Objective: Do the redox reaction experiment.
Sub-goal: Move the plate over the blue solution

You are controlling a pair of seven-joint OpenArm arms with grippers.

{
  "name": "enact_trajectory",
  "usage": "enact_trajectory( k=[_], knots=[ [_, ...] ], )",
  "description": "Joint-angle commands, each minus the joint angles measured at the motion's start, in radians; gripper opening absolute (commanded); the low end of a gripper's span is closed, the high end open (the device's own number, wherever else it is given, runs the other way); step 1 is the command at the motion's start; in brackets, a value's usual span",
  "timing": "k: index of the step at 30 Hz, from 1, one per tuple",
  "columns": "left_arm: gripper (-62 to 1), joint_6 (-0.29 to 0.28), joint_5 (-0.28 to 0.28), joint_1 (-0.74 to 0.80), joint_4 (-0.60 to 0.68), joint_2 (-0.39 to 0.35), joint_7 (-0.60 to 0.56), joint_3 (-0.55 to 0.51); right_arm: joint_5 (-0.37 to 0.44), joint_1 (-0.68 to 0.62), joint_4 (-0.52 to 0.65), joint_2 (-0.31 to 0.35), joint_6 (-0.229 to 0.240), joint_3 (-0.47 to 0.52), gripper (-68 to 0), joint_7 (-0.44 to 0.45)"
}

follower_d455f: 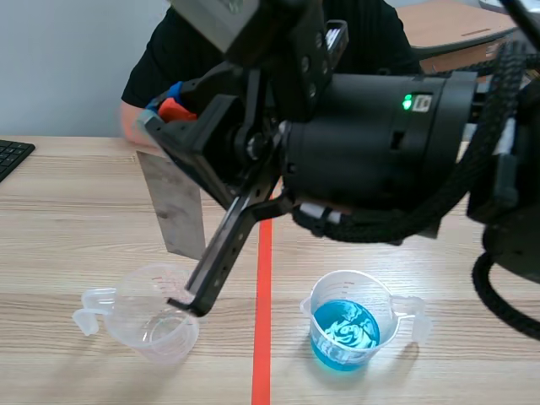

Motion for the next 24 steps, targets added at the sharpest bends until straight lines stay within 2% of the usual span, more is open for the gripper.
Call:
enact_trajectory(
  k=[1, 6, 14, 24],
  knots=[
    [1.4, -0.002, -0.01, -0.003, 0.009, 0.005, -0.017, 0.001, 0.021, 0.003, 0.03, 0.023, -0.006, 0.027, -66.0, 0.008],
    [1.4, -0.002, -0.01, -0.003, 0.009, 0.005, -0.016, 0.001, 0.061, -0.042, 0.039, 0.06, 0.002, 0.122, -66.0, 0.008],
    [1.4, -0.002, -0.01, -0.003, 0.009, 0.005, -0.014, 0.001, 0.063, -0.135, 0.063, 0.102, 0.006, 0.288, -66.0, 0.02],
    [1.4, -0.001, -0.01, -0.003, 0.009, 0.005, -0.013, 0.001, 0.136, -0.295, 0.136, 0.122, 0.054, 0.474, -66.0, 0.023]
  ],
)
